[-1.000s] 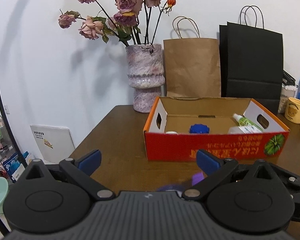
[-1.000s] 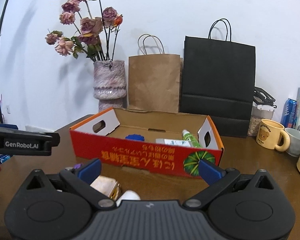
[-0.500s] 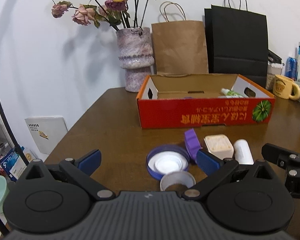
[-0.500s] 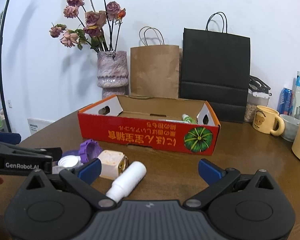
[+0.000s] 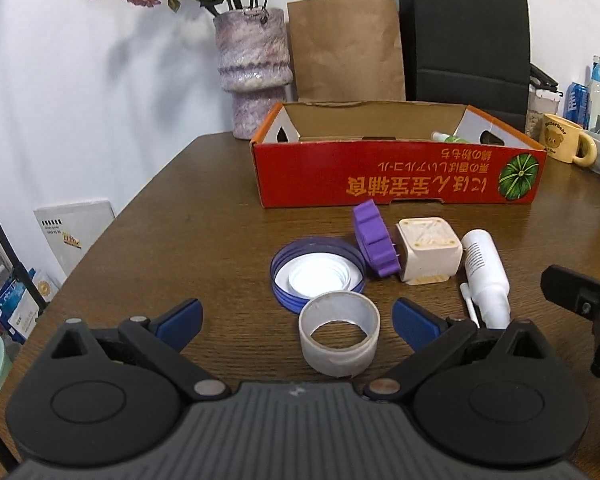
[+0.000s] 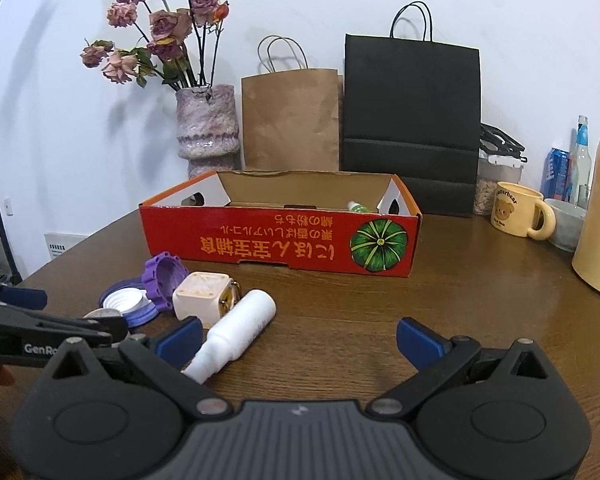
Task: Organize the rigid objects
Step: 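Withdraw both tools from the box back toward the remaining objects, then grasp the white tape roll with the left tool while the right tool grasps the white spray bottle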
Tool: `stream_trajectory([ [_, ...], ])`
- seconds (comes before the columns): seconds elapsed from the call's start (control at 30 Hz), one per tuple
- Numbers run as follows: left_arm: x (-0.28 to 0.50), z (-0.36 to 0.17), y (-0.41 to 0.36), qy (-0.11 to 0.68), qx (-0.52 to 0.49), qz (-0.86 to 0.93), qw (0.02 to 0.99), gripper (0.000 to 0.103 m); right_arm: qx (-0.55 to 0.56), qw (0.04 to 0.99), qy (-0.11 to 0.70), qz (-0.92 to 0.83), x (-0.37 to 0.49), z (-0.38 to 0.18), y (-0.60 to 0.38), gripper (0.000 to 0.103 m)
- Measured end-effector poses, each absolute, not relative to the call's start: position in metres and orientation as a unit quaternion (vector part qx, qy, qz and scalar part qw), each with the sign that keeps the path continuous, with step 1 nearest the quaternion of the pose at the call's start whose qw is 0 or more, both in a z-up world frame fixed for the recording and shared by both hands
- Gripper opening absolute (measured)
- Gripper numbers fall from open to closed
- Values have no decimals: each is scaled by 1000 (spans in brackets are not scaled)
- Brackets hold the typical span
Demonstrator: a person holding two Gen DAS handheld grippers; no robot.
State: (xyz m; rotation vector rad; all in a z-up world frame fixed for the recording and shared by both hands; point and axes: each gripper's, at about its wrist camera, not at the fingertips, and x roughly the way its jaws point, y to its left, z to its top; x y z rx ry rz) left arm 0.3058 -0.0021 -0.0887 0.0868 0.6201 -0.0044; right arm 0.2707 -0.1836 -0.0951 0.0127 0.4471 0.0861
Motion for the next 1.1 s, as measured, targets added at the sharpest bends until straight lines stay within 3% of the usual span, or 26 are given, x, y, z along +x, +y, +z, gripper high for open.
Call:
stream_trajectory([
  [0.1, 310, -92, -2, 315, 37, -5, 948, 102, 7, 973, 225, 42, 272, -97, -184, 103],
  [0.2, 312, -94, -2, 321, 36, -10, 946, 94, 9, 973, 226, 42, 273, -97, -183, 103],
  [0.3, 313, -95, -3, 325, 32, -21, 945, 78, 9, 973, 227, 43, 274, -98, -183, 103],
  [0.4, 313, -98, -5, 330, 32, -40, 942, 44, 8, 973, 228, 43, 274, -99, -182, 103],
  [1.1, 300, -81, 3, 276, 29, -15, 961, 44, -5, 970, 238, 49, 278, -104, -172, 103],
])
